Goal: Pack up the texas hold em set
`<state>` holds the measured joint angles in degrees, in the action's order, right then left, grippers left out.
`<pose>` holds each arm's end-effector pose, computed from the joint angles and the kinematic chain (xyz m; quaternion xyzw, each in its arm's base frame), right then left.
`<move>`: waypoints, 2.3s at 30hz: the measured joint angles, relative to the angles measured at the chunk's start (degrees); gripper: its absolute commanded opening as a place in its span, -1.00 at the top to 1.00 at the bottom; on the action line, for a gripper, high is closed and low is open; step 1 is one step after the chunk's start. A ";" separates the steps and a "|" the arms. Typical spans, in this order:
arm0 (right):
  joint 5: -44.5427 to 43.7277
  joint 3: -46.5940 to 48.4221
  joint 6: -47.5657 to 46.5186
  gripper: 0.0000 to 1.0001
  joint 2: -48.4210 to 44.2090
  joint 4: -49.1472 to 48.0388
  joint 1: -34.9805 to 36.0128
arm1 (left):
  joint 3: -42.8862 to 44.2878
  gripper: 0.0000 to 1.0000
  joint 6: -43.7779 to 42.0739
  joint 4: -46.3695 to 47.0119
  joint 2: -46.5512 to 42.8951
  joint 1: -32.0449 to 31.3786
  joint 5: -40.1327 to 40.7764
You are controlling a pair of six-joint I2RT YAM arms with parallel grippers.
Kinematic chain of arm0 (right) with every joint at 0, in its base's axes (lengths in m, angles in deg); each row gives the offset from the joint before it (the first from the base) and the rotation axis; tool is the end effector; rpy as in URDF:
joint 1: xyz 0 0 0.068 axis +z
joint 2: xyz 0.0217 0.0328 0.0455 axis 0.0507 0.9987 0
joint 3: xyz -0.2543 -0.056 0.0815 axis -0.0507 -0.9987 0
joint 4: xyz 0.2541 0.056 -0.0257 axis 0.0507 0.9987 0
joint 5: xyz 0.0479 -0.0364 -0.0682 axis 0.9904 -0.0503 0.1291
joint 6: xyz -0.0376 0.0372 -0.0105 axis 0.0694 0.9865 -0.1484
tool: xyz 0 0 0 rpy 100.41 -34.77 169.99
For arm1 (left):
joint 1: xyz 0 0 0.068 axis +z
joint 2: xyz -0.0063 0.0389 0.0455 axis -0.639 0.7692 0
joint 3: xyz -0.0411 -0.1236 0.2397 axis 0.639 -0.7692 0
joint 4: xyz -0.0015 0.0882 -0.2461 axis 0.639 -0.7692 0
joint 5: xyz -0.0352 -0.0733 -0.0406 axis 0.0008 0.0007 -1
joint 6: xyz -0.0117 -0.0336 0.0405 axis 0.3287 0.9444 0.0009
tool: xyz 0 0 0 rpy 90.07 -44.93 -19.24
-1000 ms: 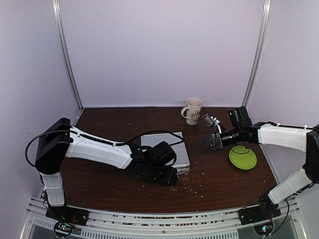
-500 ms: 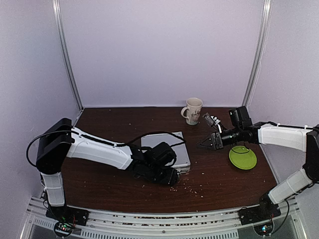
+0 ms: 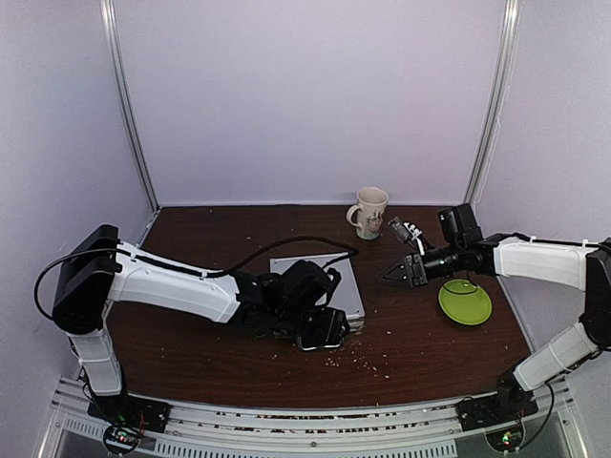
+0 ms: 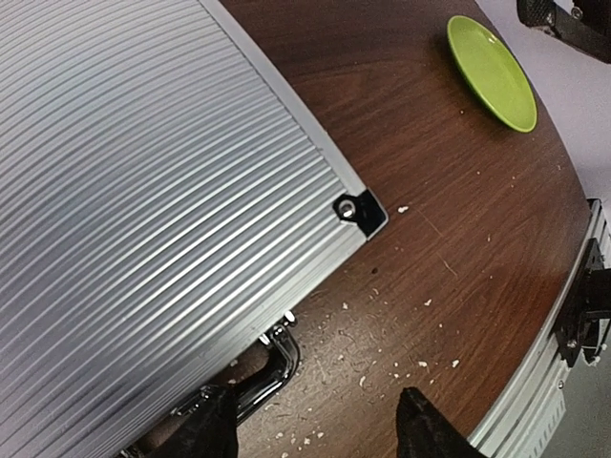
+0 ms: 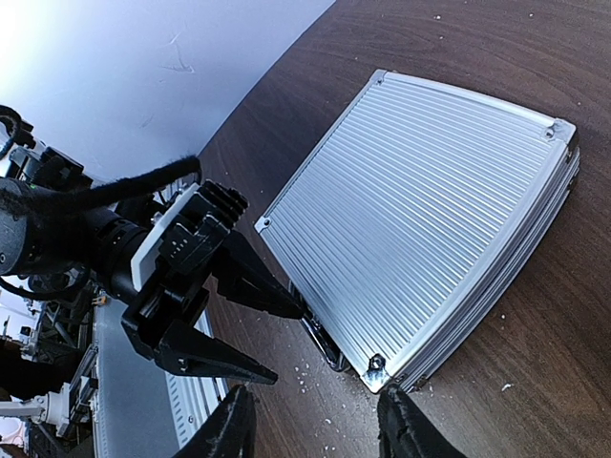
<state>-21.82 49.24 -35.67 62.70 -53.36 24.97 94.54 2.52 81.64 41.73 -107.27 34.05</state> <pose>0.2508 0.1347 0.2282 -0.3015 0.7621 0.5280 0.2227 0.1557 -0.3719 0.1832 0.1505 0.9129 -0.3068 0.2231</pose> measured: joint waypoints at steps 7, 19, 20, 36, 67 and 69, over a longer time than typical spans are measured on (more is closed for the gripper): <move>-0.04 0.00 -0.46 0.14 0.11 0.04 -0.22 | -0.22 -0.13 -2.97 -0.50 -1.33 0.00 0.13; -7.10 0.13 -9.53 1.00 -6.23 5.90 3.06 | -3.54 0.73 -11.93 -3.56 -18.91 8.04 2.36; -8.50 0.24 -10.93 1.00 -6.80 6.82 4.81 | -3.82 0.80 -12.48 -3.30 -18.88 9.77 1.46; -41.75 4.46 -33.68 1.00 1.64 11.63 33.64 | -3.56 1.00 -14.97 0.00 -2.32 20.28 -23.52; -54.55 17.77 -40.17 1.00 23.26 11.39 41.88 | -3.85 1.00 -11.02 2.01 -0.87 20.70 -24.13; -55.01 17.77 -40.13 1.00 23.82 11.50 41.88 | -3.85 1.00 -10.99 2.01 -0.87 20.70 -24.13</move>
<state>-76.83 67.01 -75.80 86.52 -41.86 66.85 90.70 -8.48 83.65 40.86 -86.57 9.92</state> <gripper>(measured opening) 0.006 0.010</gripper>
